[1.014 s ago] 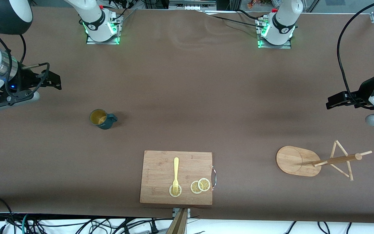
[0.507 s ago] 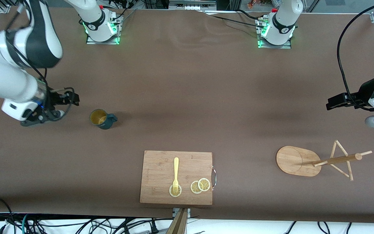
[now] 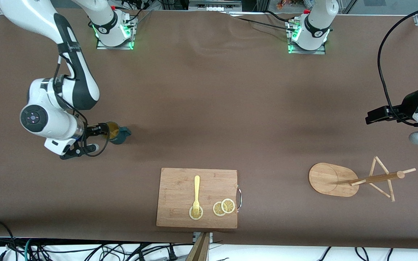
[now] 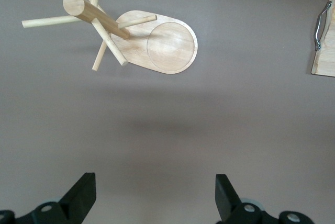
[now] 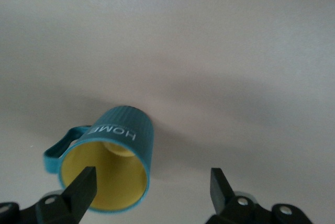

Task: Pass cup and hang on rack
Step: 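Reach the right gripper down to the teal mug and grasp its rim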

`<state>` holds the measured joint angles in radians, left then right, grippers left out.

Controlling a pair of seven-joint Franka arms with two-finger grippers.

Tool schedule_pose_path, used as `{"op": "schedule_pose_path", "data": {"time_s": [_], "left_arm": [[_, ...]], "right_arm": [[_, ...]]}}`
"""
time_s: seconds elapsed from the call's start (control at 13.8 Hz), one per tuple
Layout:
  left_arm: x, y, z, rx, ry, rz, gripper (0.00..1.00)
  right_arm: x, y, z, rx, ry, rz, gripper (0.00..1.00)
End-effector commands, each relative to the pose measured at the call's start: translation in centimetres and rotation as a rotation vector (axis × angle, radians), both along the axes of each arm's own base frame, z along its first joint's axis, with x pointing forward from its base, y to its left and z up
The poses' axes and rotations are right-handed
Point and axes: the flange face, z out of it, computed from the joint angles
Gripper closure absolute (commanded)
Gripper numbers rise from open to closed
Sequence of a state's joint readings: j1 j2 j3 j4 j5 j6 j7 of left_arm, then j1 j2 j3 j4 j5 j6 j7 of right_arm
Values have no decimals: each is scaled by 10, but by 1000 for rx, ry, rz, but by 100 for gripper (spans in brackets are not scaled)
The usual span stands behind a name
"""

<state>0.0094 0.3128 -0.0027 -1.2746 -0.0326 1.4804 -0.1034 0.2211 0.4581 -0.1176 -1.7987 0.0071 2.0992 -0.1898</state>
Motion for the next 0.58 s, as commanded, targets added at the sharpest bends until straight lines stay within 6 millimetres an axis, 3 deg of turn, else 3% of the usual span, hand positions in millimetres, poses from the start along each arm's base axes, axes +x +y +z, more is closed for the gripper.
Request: {"op": "schedule_pose_path", "data": {"time_s": [0.0, 0.14, 0.22, 0.29, 0.36, 0.43, 0.51], "left_arm": [[-10, 2, 12, -14, -4, -14, 0], [-20, -1, 18, -21, -2, -20, 0], [-20, 0, 16, -23, 2, -17, 0], [-23, -1, 14, -23, 13, -18, 0], [-29, -5, 17, -23, 16, -23, 0], [-33, -13, 14, -29, 32, -37, 0], [-38, -23, 13, -54, 62, -54, 0]], "right_arm": [[-14, -2, -18, 13, 0, -6, 7], [-16, -1, -28, 13, 3, -7, 24], [-16, -1, -30, 15, -1, -9, 39], [-18, -1, -35, 20, 0, -16, 60], [-18, -1, -35, 29, 1, -28, 87], [-18, 2, -36, 31, 1, -37, 100], [-18, 14, -33, 31, 0, -47, 100]]}}
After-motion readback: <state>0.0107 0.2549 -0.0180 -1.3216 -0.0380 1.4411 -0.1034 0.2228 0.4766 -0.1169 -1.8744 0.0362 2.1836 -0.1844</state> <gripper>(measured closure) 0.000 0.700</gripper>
